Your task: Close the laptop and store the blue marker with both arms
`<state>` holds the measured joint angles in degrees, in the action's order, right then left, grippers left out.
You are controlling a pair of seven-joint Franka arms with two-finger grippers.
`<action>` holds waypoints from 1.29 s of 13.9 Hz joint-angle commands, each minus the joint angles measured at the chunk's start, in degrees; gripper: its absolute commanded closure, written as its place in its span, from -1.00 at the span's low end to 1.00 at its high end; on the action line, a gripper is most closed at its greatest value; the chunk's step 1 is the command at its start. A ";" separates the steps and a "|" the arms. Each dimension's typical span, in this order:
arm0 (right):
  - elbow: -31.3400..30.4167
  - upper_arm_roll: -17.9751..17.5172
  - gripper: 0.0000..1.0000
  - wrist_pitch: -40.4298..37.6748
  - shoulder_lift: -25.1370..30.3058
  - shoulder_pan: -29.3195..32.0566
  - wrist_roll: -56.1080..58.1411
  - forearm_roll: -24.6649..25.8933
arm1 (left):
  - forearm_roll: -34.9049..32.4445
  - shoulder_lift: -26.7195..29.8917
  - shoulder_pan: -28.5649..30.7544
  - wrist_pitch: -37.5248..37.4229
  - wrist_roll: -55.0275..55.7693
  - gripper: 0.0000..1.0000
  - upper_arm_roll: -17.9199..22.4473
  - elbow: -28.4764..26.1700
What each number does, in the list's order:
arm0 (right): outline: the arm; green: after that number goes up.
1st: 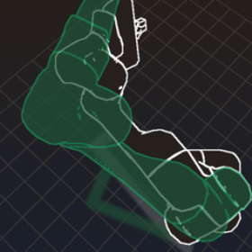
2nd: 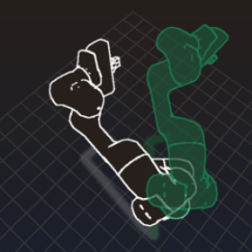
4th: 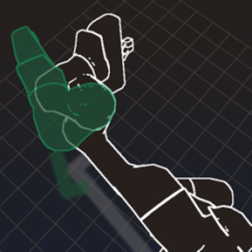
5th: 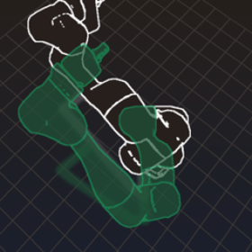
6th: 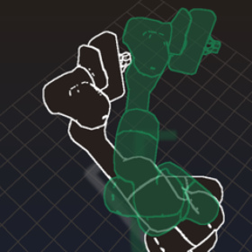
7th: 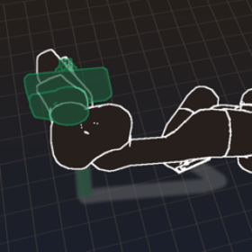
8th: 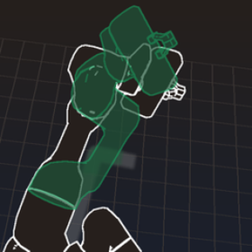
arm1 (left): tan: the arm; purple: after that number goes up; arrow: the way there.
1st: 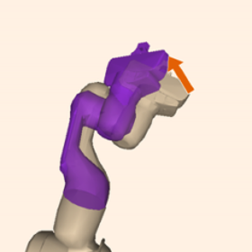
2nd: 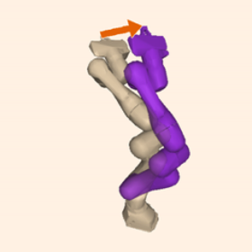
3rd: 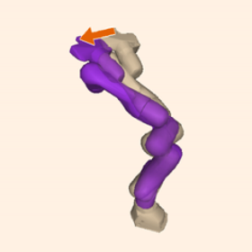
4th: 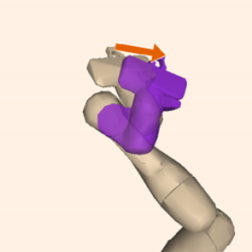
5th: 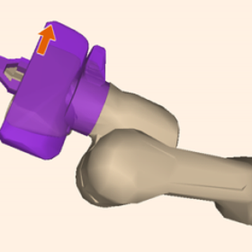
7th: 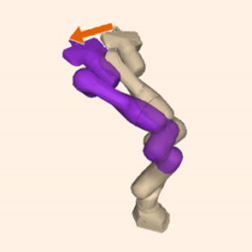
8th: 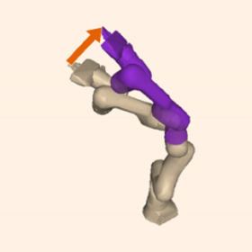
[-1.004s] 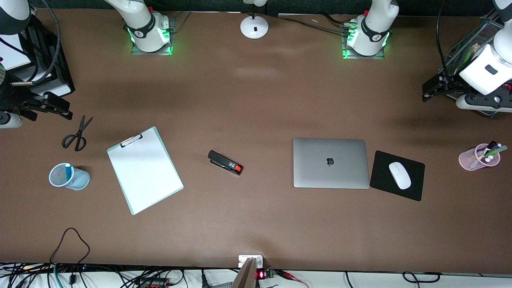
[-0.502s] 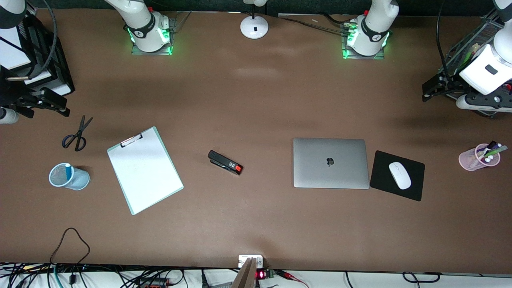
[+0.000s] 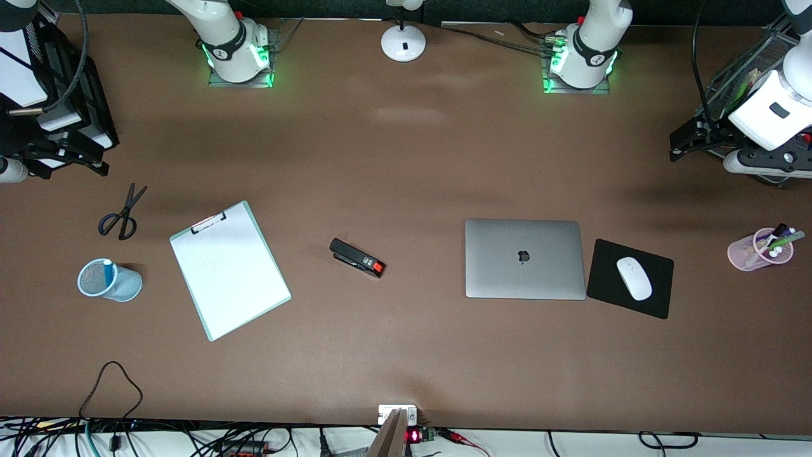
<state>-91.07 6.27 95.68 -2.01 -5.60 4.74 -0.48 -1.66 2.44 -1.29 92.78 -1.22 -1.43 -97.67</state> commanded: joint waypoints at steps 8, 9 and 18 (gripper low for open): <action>-1.48 0.58 -1.00 0.20 1.22 0.06 0.80 -0.92 | -0.36 -0.86 0.15 -1.29 -0.36 -1.00 0.02 1.87; -1.40 0.58 -1.00 0.12 1.22 0.50 0.71 -0.92 | -0.36 -0.86 0.15 -1.37 -0.36 -1.00 0.02 1.87; -1.39 0.49 -1.00 -1.38 1.05 0.68 0.89 -1.01 | -0.89 -0.94 -0.12 -1.29 -0.45 -1.00 0.02 1.87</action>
<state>-91.58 7.05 94.64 -1.87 -5.21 4.80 -0.49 -1.66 2.44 -1.29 92.78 -1.26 -1.43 -97.66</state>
